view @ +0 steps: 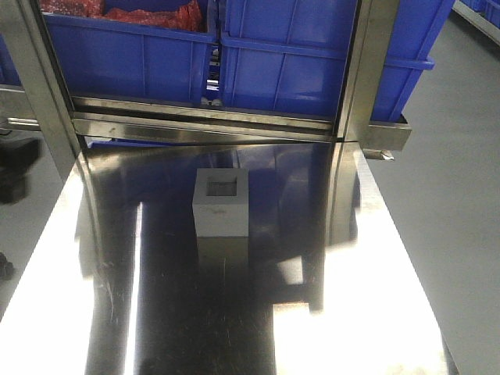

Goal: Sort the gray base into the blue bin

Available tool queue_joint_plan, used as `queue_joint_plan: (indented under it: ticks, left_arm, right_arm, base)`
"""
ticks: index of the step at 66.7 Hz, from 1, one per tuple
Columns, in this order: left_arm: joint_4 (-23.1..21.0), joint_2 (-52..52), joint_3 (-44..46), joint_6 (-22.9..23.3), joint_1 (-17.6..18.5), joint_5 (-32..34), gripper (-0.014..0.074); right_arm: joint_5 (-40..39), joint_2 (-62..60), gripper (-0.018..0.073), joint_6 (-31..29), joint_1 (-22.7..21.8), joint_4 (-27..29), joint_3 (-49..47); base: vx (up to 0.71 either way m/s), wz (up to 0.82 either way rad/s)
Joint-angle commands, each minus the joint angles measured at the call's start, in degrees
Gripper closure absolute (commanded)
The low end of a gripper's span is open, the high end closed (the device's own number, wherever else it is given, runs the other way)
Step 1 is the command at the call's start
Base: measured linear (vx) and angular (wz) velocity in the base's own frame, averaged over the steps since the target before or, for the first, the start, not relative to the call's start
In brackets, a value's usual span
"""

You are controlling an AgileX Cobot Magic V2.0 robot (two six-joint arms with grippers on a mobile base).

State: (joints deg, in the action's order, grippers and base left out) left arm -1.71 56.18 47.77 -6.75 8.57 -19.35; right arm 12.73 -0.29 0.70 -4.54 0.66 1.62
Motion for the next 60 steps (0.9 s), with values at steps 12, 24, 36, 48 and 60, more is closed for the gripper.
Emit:
queue_joint_plan:
  ticks: [12,24,36,48,60]
  left_arm:
    - [-0.36,22.19,16.15,-0.17,10.74,2.76,-0.0013]
    - [-0.36,34.89,27.97,4.55,13.6,-3.61,-0.0012]
    - [-0.36,44.46,38.74,10.36,13.75,-11.56,-0.0012]
    - [-1.57,51.79,46.43,13.32,13.75,-14.51,-0.0012]
    - [-5.11,57.2,50.37,13.65,13.75,-15.62,-0.0012]
  right_arm:
    - [-4.13,1.03,0.0564,-0.7,-0.14,-0.25,0.09]
    - [-4.13,1.03,0.0564,-0.7,-0.14,-0.25,0.09]
    - [-4.13,1.03,0.0564,-0.7,-0.14,-0.25,0.09]
    - [-4.13,1.03,0.0564,-0.7,-0.14,-0.25,0.09]
    - [-4.13,1.03,0.0564,-0.7,-0.14,-0.25,0.09]
  base:
    - [0.0,0.0]
    - [0.0,0.0]
    - [0.0,0.0]
    - [0.0,0.0]
    - [0.0,0.0]
